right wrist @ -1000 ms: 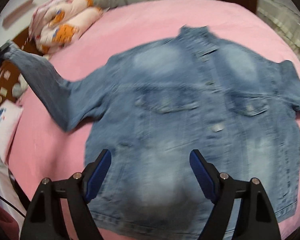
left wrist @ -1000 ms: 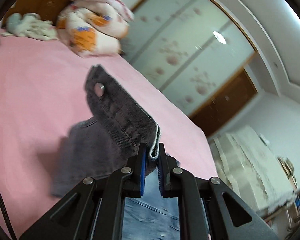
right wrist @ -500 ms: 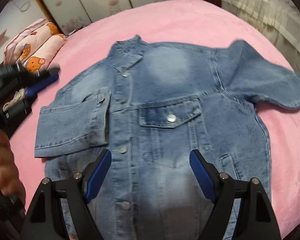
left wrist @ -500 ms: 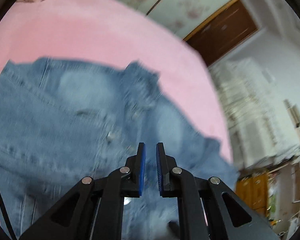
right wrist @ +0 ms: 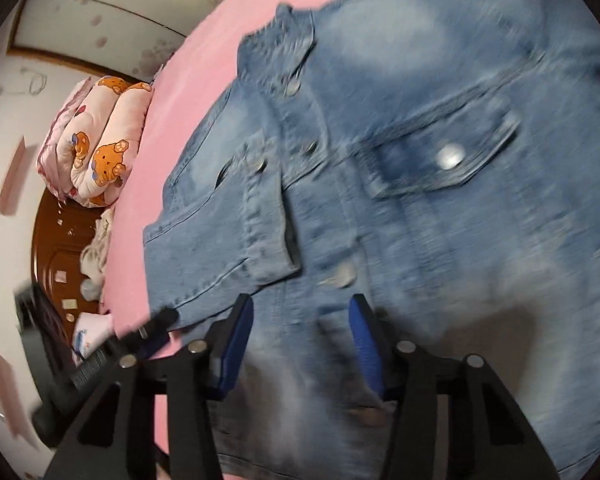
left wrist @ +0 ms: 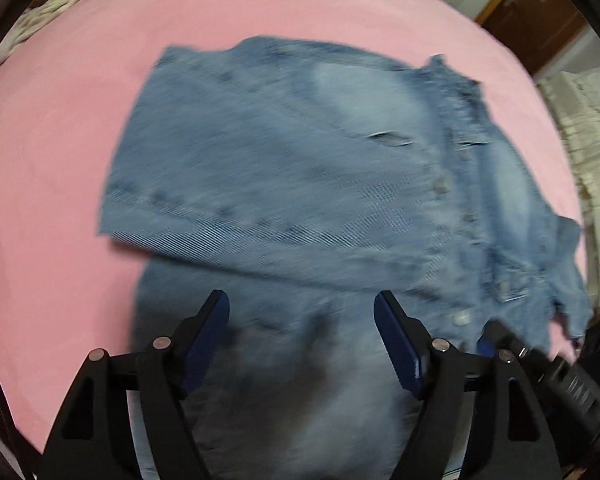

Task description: Fold large clothes

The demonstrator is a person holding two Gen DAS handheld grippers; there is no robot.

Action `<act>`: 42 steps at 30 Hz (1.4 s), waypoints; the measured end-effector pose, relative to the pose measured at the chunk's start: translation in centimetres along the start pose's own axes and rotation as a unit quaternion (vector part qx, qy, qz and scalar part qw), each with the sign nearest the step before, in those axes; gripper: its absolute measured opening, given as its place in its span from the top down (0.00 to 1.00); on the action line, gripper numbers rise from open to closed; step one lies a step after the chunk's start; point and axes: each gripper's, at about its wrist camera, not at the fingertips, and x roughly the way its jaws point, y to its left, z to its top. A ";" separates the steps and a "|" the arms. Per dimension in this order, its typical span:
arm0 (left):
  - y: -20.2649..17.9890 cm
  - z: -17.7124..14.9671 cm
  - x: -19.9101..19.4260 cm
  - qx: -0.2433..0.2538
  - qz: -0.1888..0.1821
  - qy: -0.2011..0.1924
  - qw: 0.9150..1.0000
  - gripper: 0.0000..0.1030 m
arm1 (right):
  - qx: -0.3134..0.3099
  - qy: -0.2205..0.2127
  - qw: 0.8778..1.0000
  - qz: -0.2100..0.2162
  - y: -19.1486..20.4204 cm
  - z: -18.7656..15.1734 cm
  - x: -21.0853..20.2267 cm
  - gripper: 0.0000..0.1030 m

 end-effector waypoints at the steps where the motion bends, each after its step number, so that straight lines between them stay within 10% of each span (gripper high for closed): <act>1: 1.0 -0.3 0.2 -0.005 0.013 0.006 1.000 0.29 | 0.002 0.005 1.000 0.000 0.4 -0.1 0.6 0.57; 11: 10.2 -0.7 2.3 -0.076 0.049 0.045 0.995 0.28 | 0.064 -0.004 0.997 -0.047 2.6 0.8 6.3 0.68; 24: 15.7 0.9 4.3 -0.081 0.018 -0.002 0.997 0.28 | 0.051 -0.027 0.997 -0.046 3.9 2.7 5.8 0.85; 34: 16.1 1.4 4.8 -0.072 0.030 -0.030 0.996 0.30 | -0.113 -0.169 0.979 -0.029 10.6 7.2 -2.2 0.88; 42: 16.9 1.7 4.3 -0.073 0.009 -0.038 0.997 0.57 | -0.103 -0.277 0.954 -0.055 8.4 11.5 -10.0 0.95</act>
